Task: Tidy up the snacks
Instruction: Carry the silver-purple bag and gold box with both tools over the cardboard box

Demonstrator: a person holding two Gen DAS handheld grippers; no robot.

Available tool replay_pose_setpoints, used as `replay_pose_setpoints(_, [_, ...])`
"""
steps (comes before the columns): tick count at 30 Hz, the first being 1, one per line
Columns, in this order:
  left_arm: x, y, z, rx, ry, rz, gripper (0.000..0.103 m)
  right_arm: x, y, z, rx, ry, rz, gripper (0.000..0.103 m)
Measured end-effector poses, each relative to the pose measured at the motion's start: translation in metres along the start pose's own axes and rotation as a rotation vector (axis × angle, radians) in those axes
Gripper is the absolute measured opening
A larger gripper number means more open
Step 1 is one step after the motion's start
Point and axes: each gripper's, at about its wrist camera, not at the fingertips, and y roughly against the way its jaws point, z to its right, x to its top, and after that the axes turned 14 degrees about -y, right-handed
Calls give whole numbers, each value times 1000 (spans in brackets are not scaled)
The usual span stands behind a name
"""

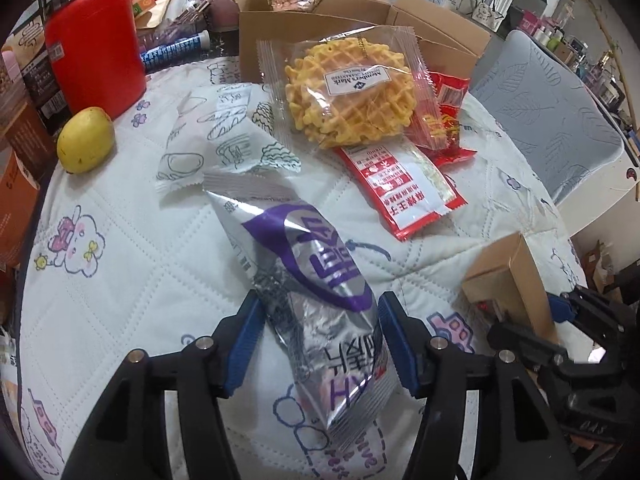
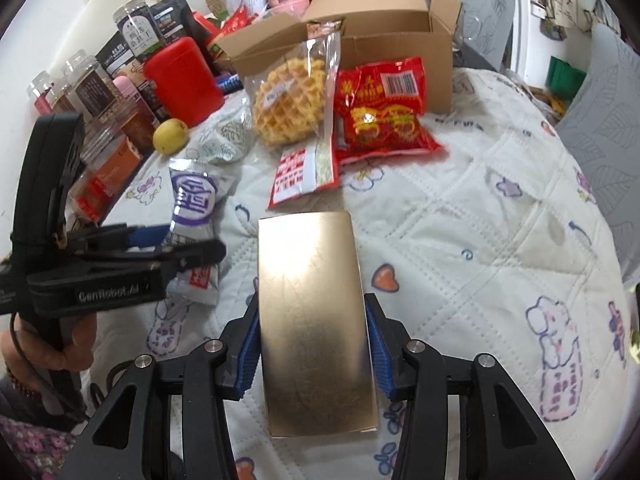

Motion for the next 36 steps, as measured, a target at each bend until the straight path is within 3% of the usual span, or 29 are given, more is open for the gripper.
replay_pose_setpoints(13, [7,-8,-3,32,26,42,58,-9,-3,2,-5,8,12,52])
replay_pose_setpoints(17, [6,-7,-3,44,14,58,49,-10,-3,3,-3,-1,34,51])
replay_pose_setpoints(20, [3,-3,-5,35,10,65,35,-11,-2,6,11,-14,53,49])
replay_pose_setpoints(36, [-12,42,14,-14,-59,149,34,-15,18,2,143,-80,120,43])
